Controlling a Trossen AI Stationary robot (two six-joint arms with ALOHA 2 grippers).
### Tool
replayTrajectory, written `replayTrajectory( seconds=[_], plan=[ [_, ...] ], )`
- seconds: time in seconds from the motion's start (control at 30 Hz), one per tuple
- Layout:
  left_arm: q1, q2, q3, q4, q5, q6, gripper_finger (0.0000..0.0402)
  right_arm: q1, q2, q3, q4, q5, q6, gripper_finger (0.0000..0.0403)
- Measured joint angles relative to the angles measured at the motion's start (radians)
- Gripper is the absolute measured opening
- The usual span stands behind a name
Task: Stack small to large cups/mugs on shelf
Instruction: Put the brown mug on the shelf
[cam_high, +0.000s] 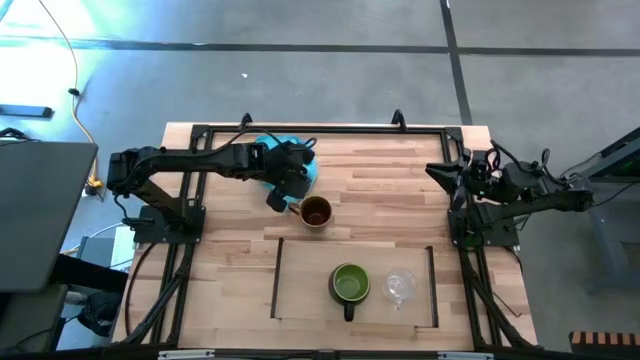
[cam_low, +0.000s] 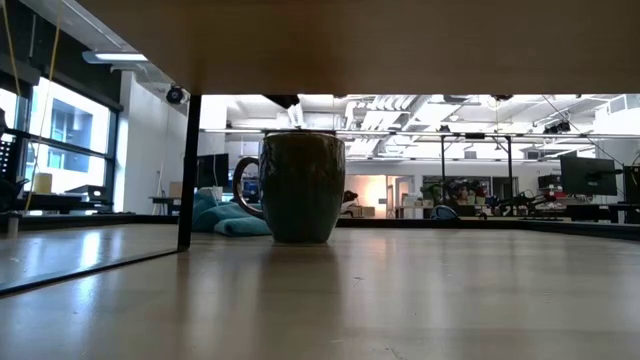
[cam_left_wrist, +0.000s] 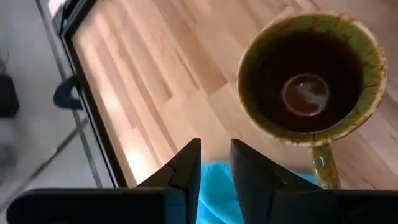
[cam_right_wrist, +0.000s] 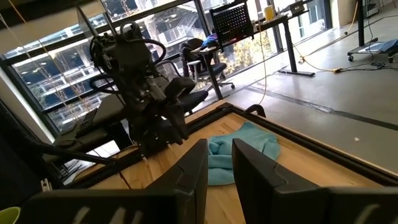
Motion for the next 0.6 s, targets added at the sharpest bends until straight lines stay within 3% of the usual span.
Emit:
replayTrajectory(
  seconds=[0.3, 0.6],
  plan=[
    [-0.007, 0.047, 0.000, 0.061, 0.059, 0.067, 0.0074, 0.000, 0.000, 0.000, 0.000, 0.001, 0.007, 0.0064],
    [-0.043, 0.096, 0.000, 0.130, 0.055, 0.125, 0.0074, 0.000, 0.015, 0.000, -0.007, 0.001, 0.044, 0.0064]
  ],
)
